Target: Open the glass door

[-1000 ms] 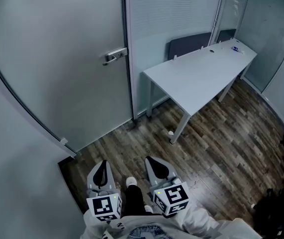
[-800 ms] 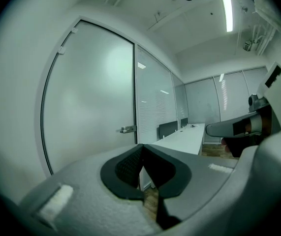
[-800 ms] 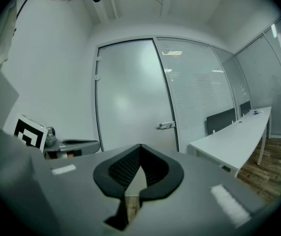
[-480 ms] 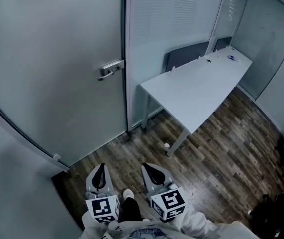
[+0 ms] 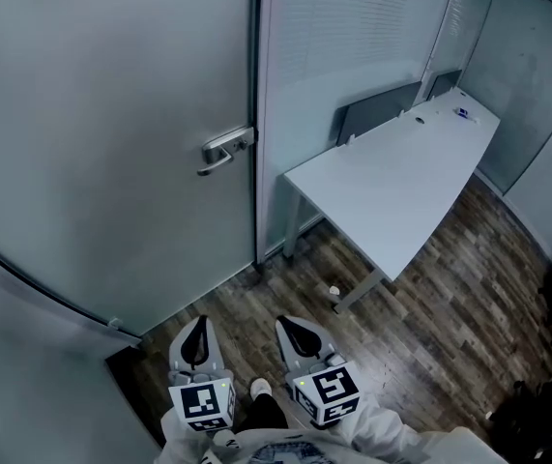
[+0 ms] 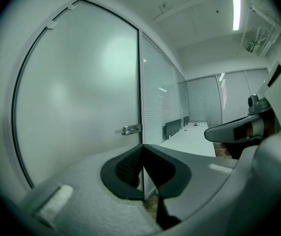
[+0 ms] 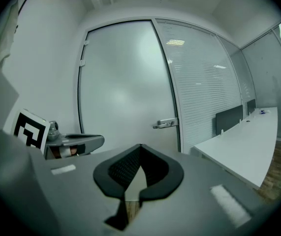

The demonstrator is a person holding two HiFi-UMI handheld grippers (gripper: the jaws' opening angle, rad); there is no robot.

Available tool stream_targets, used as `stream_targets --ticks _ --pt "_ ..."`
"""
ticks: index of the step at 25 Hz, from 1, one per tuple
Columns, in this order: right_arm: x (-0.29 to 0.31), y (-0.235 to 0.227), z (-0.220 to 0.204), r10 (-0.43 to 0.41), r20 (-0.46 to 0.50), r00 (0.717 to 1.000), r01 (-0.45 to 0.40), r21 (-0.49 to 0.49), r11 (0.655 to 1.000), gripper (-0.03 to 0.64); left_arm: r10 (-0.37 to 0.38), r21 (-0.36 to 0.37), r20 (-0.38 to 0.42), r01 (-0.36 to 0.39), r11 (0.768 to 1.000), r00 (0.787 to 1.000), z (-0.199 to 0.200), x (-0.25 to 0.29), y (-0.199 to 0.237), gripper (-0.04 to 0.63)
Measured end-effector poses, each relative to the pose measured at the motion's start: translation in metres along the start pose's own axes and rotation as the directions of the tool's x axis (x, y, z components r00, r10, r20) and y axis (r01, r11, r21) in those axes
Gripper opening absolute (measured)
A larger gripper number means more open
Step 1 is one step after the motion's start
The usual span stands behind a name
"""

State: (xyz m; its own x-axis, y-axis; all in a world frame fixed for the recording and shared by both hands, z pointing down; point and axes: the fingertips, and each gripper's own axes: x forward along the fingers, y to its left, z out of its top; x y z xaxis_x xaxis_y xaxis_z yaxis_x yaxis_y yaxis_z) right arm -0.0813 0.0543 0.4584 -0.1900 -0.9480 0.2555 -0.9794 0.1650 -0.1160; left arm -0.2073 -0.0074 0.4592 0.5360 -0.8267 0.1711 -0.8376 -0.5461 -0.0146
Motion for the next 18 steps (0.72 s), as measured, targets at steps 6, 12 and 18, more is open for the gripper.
stream_targets --ticks 6,12,18 --pt "0.036 -0.019 0.018 -0.046 0.016 0.999 0.046 -0.006 0.999 0.005 -0.004 0.009 0.027 0.004 1.0 1.0 0.013 0.036 0.025 0.005" --pt "0.052 -0.032 0.037 -0.066 0.03 0.997 0.066 -0.004 0.998 0.005 -0.015 0.003 0.051 0.015 1.0 0.999 0.028 0.053 0.029 0.005" --pt "0.08 -0.055 0.04 -0.053 0.021 0.998 0.053 0.003 0.999 0.005 -0.008 0.005 0.04 0.007 1.0 0.999 0.028 0.087 0.029 0.005"
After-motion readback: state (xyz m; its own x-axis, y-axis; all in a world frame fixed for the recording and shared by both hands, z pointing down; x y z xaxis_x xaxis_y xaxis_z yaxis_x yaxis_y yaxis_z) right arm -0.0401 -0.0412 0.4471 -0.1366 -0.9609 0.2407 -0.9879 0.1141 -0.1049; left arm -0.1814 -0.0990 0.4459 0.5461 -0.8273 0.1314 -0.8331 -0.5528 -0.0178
